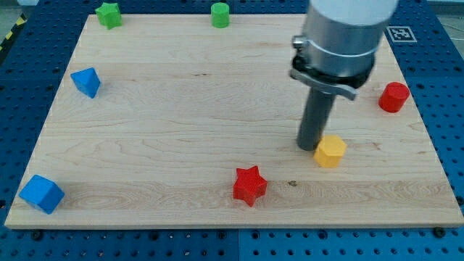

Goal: Push yellow hexagon to the bottom right corner of the board

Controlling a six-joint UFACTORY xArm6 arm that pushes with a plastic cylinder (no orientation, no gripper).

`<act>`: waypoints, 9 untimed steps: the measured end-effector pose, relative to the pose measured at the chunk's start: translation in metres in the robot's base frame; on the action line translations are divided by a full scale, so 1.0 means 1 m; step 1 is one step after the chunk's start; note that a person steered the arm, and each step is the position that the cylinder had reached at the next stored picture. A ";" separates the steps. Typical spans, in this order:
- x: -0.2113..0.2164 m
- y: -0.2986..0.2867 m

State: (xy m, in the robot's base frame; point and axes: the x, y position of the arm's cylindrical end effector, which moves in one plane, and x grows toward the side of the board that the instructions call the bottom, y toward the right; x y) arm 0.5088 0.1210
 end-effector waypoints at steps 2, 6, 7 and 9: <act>0.027 0.011; 0.057 0.112; 0.057 0.112; 0.029 0.101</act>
